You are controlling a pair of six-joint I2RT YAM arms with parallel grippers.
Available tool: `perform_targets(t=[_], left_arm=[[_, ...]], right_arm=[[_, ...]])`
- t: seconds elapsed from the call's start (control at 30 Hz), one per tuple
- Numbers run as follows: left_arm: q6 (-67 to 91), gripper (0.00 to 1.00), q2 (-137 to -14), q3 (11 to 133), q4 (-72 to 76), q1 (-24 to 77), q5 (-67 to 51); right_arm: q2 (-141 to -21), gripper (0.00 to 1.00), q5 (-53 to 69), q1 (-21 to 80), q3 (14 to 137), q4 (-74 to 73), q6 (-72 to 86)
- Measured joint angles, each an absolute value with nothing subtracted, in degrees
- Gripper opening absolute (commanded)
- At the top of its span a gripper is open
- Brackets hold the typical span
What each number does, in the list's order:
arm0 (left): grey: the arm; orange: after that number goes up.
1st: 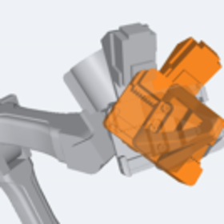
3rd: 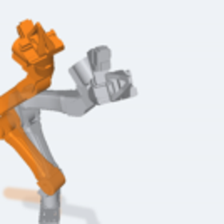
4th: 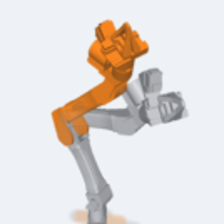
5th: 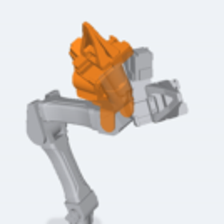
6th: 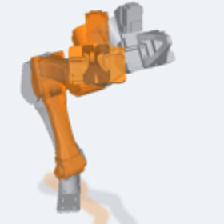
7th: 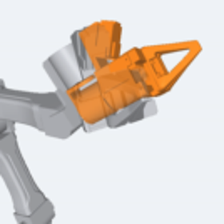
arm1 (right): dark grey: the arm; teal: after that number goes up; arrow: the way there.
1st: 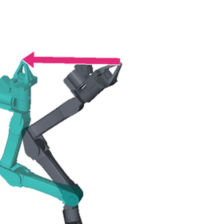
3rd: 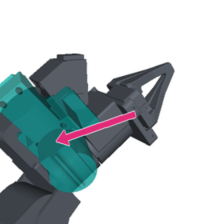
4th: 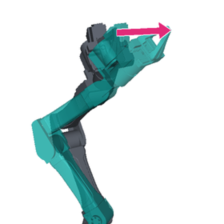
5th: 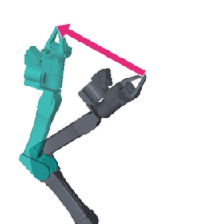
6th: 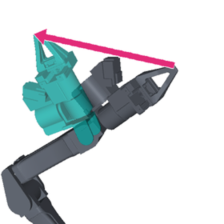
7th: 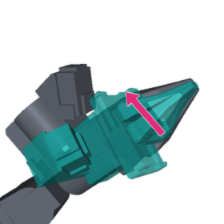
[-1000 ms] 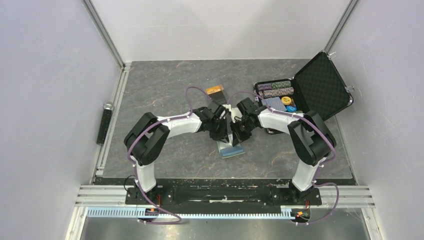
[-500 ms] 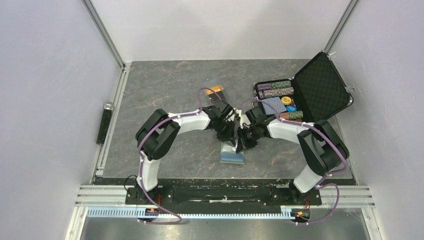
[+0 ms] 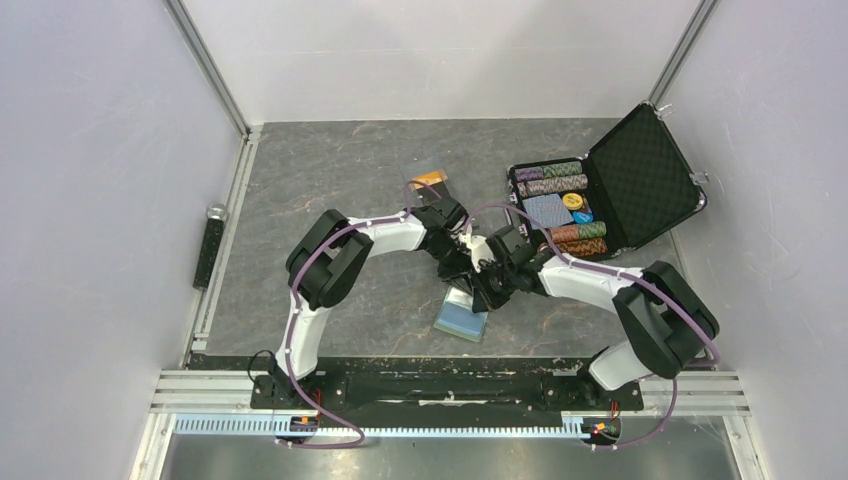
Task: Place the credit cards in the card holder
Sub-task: Open the card holder at the center of the board.
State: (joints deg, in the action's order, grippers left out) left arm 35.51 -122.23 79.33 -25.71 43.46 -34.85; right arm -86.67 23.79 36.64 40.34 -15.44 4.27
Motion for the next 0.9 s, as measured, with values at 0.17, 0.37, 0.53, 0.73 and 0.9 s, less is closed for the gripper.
perform_targets(t=[0.17,0.37,0.53,0.73,0.9], left_arm=[[36.16,0.07,-122.32,78.91,-25.06,43.03,-35.90],[40.53,0.30,-120.62,72.86,-16.67,40.40,-40.42],[43.51,0.45,-115.11,65.21,-11.70,35.73,-40.38],[43.72,0.51,-107.33,57.34,-12.05,29.32,-35.09],[43.55,0.52,-101.43,52.42,-15.00,28.58,-31.38]], right_arm=[[-85.19,0.00,22.83,38.04,39.51,-15.33,2.98],[-86.11,0.00,22.59,40.27,39.62,-14.39,1.83],[-88.16,0.00,23.70,40.71,41.01,-14.20,1.19],[-92.49,0.00,27.86,40.88,44.05,-14.17,2.04],[-97.25,0.00,31.18,40.93,48.07,-15.27,4.95]])
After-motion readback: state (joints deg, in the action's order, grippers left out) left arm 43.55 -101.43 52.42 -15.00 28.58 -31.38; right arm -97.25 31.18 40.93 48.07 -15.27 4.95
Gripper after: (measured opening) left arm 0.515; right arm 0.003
